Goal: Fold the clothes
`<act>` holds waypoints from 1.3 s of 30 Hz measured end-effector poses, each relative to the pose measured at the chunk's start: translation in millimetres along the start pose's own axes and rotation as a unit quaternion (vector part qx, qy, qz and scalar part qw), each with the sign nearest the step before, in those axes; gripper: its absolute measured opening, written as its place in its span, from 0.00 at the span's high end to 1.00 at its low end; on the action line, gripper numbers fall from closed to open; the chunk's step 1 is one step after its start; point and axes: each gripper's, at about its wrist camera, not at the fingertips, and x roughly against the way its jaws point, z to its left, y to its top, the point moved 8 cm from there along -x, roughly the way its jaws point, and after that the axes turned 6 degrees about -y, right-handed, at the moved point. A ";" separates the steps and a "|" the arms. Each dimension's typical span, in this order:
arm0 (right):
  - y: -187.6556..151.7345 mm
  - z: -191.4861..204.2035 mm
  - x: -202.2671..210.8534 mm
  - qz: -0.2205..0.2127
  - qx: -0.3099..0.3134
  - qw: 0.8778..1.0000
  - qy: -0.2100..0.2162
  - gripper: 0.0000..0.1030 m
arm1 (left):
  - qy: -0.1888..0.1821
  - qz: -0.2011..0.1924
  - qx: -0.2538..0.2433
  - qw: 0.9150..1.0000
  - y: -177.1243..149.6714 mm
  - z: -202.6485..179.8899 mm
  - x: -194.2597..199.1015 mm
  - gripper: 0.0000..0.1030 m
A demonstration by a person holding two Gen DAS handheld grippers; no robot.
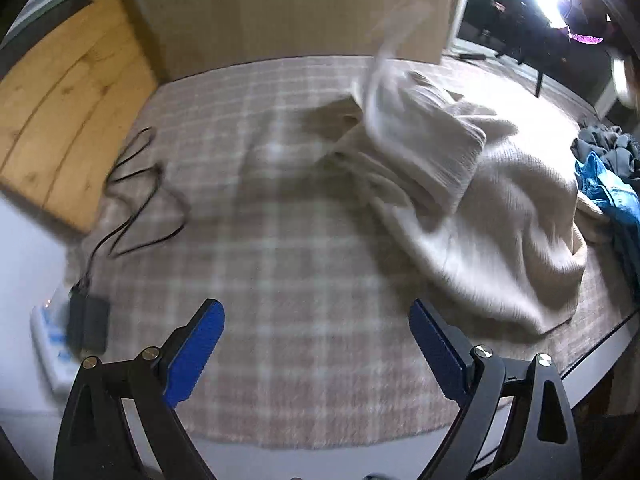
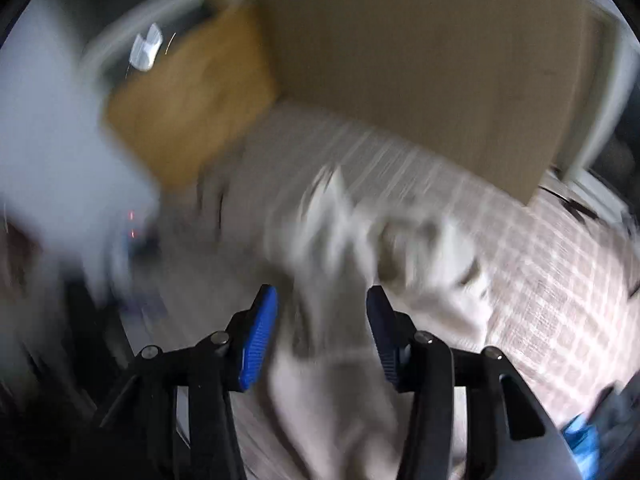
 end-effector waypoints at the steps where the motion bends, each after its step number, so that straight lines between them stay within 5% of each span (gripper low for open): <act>1: -18.1 15.3 -13.2 0.021 0.029 0.999 0.000 0.55 | 0.004 -0.004 0.009 1.000 -6.7 5.9 6.3 0.09; 5: -88.6 63.8 -79.6 0.120 0.110 0.987 -0.013 0.55 | 0.026 -0.017 0.055 0.998 -34.5 34.8 29.9 0.09; 9: -109.8 68.5 -131.4 0.157 0.139 0.976 -0.067 0.55 | 0.048 -0.029 0.087 0.995 -56.8 55.8 48.5 0.09; 12: -102.8 67.8 -135.3 0.149 0.121 0.981 -0.035 0.95 | 0.052 -0.038 0.103 0.993 -67.8 66.3 57.3 0.09; 15: -84.7 64.7 -124.2 0.124 0.093 0.988 0.008 0.97 | 0.050 -0.045 0.108 0.992 -71.6 67.5 62.9 0.09; 18: -34.9 51.5 -67.7 0.032 0.013 0.997 0.064 0.97 | 0.034 -0.055 0.105 0.992 -70.1 55.5 65.3 0.09; 21: 32.5 32.4 17.4 -0.088 -0.051 0.991 0.085 0.97 | -0.014 -0.070 0.093 0.993 -60.2 29.5 65.3 0.09; 24: 79.4 11.9 116.3 -0.203 -0.085 0.972 0.079 0.98 | -0.048 -0.088 0.050 0.994 -43.9 -9.1 67.3 0.09; 27: 119.2 -4.1 225.5 -0.315 -0.103 0.939 0.094 1.00 | -0.063 -0.107 -0.003 0.992 -26.7 -48.2 76.3 0.09; 29: 138.4 -0.6 285.6 -0.358 -0.091 0.927 0.064 1.00 | -0.081 -0.122 -0.032 0.989 -13.0 -72.3 84.5 0.09; 32: 152.7 -4.0 316.9 -0.317 -0.058 0.946 -0.025 1.00 | -0.083 -0.134 -0.076 0.985 1.2 -98.8 90.5 0.09; 35: 135.3 -16.7 257.3 -0.213 -0.013 0.970 -0.117 0.94 | -0.070 -0.140 -0.094 0.983 0.3 -105.6 94.1 0.09; 37: 104.6 -29.5 193.3 -0.135 0.002 0.980 -0.144 0.59 | -0.071 -0.141 -0.086 0.984 -8.4 -101.6 95.6 0.09; 39: 66.0 -43.5 128.9 -0.064 0.021 0.986 -0.154 0.47 | -0.064 -0.133 -0.065 0.987 -20.2 -93.3 93.1 0.09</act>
